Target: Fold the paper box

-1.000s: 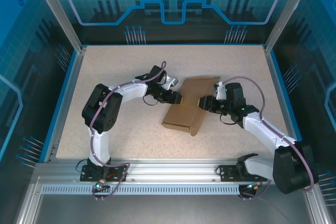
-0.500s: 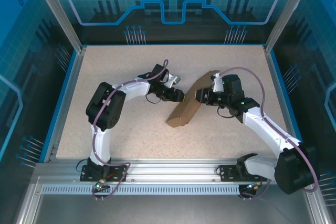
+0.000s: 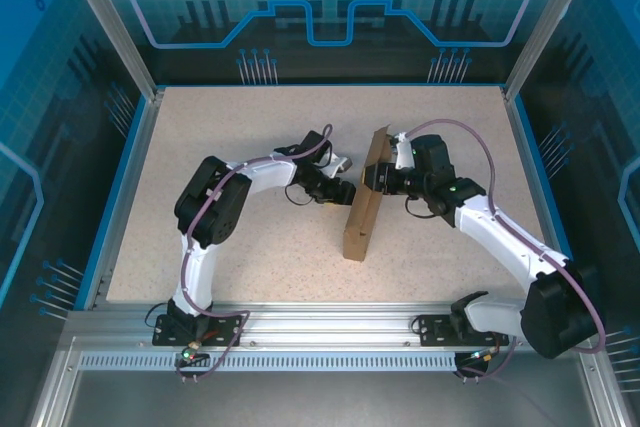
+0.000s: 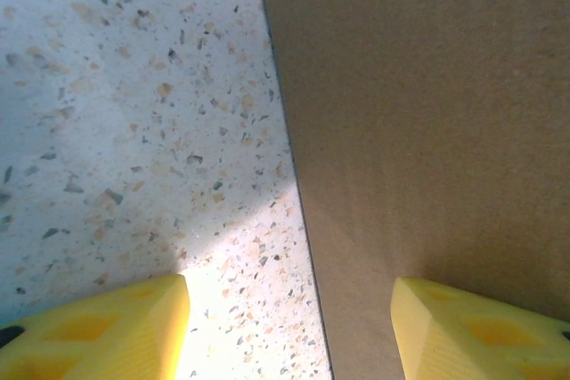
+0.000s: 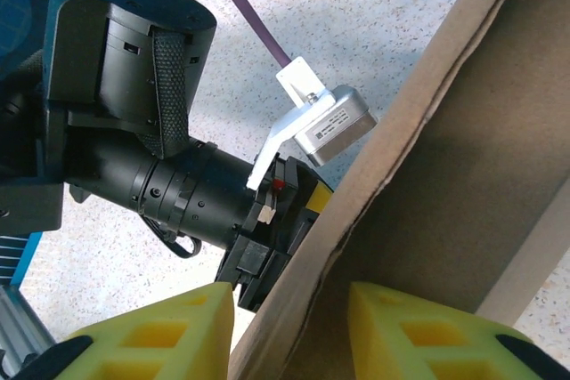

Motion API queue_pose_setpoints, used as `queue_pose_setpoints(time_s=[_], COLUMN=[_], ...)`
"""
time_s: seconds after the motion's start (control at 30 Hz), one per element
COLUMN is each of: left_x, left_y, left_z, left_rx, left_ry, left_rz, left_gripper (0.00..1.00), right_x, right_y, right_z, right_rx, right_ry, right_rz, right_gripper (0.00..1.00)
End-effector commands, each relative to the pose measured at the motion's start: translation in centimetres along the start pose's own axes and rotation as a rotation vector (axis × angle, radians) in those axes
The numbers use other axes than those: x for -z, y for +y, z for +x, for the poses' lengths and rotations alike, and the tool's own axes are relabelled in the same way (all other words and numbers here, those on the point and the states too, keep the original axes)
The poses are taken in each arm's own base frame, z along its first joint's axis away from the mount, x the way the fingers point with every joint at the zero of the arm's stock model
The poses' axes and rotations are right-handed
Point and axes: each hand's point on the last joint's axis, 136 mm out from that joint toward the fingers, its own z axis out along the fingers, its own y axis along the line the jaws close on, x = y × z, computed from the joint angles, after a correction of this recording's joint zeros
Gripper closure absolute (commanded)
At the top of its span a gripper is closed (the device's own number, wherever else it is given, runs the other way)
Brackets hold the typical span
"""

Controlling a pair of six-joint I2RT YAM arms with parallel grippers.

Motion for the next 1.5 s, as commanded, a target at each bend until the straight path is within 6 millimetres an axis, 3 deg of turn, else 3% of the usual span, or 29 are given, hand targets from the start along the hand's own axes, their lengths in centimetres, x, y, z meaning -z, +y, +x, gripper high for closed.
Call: queue_pose_setpoints(time_s=[0.0,0.27,0.43,0.57,0.7,0.83,1.03,1.33,1.47], left_x=[1.0,6.3,10.7,13.6,14.8,14.4,12.8,10.3,9.0], left_y=[-0.7,-1.0,-1.5,-5.7,-9.4,-11.8,-14.1,-16.0,-16.0], left_z=[-0.7,-2.2,-0.8,2.2,5.2,6.7,6.7,6.3,6.2], left_rx=[-0.037,-0.064,-0.042,-0.093,-0.172,-0.213,-0.270,-0.304,-0.326], left_ry=[-0.018,-0.173,-0.335,-0.500,-0.580,-0.588,-0.566,-0.529,-0.498], left_rz=[-0.023,-0.147,-0.220,-0.156,-0.155,-0.155,-0.197,-0.176,-0.218], left_gripper=[0.36,0.31,0.27,0.21,0.13,0.10,0.06,0.04,0.04], right_x=[-0.9,-1.0,-1.0,-1.0,-1.0,-1.0,-1.0,-1.1,-1.1], right_y=[-3.0,-3.3,-3.4,-3.4,-3.3,-3.2,-3.1,-3.2,-3.2], right_z=[4.6,4.8,4.8,4.7,4.6,4.6,4.4,4.5,4.4], right_rx=[-0.038,-0.039,-0.041,-0.041,-0.037,-0.034,-0.031,-0.029,-0.029], right_ry=[0.158,0.155,0.152,0.152,0.149,0.150,0.148,0.148,0.147], right_rz=[0.129,0.142,0.143,0.145,0.143,0.143,0.140,0.144,0.143], right_gripper=[0.62,0.66,0.65,0.65,0.65,0.65,0.66,0.66,0.66])
